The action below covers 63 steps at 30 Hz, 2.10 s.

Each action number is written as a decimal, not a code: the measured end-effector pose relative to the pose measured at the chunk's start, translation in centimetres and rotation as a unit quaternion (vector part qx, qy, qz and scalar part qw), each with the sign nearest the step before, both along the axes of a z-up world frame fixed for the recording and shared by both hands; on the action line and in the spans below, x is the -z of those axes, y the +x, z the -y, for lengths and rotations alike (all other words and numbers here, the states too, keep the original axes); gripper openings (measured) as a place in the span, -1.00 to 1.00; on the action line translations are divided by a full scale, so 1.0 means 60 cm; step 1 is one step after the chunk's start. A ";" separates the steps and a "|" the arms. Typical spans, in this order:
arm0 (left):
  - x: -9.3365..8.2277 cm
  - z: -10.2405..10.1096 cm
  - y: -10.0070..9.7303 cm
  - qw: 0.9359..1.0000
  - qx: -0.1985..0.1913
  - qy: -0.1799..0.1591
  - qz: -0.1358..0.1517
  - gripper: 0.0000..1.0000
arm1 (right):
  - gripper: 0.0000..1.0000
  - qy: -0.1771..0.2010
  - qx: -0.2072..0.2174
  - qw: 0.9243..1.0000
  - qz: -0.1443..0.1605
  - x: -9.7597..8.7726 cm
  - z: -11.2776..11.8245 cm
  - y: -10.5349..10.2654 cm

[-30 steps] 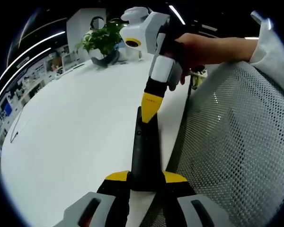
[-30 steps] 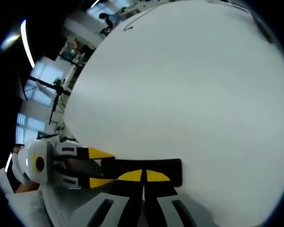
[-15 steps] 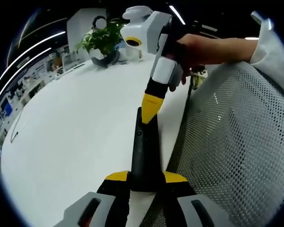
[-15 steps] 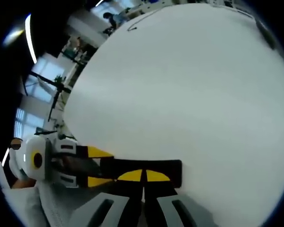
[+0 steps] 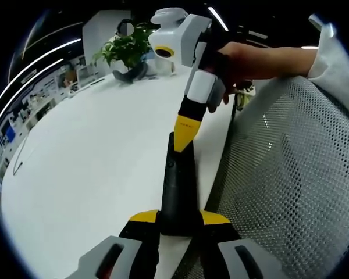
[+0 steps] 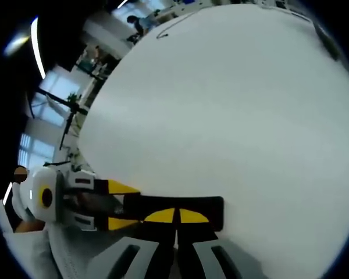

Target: Press the specified remote control buttons in sequence, fully releasing each button before pressing the next.

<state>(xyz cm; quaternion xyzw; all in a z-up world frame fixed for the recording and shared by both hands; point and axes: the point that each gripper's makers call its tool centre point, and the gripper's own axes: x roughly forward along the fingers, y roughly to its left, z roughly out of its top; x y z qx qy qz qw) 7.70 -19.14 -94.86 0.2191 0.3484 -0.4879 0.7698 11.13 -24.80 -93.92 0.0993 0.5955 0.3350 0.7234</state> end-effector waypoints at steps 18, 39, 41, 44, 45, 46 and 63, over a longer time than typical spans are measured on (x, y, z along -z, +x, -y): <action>0.000 0.000 0.001 1.000 0.000 0.001 0.000 -0.51 | -1.00 0.003 0.008 1.000 -0.009 0.000 0.000 0.001; 0.000 0.004 -0.003 1.000 0.011 0.006 0.001 -0.52 | -1.00 0.042 0.008 0.999 -0.021 -0.013 -0.021 -0.002; 0.000 0.004 -0.004 1.000 0.011 0.006 0.001 -0.52 | -1.00 0.038 0.003 0.999 -0.022 -0.010 -0.022 -0.003; 0.000 0.008 -0.007 1.000 0.017 0.005 0.002 -0.52 | -1.00 0.040 -0.003 0.999 -0.023 -0.010 -0.026 -0.006; 0.000 0.009 -0.007 1.000 0.018 0.005 0.002 -0.52 | -1.00 0.040 -0.005 0.999 -0.023 -0.010 -0.027 -0.007; 0.000 0.008 -0.007 1.000 0.017 0.005 0.001 -0.52 | -1.00 0.040 -0.006 0.999 -0.023 -0.010 -0.028 -0.007; 0.000 0.009 -0.008 1.000 0.023 0.004 0.006 -0.52 | -1.00 0.037 -0.016 0.999 -0.026 -0.003 -0.035 -0.012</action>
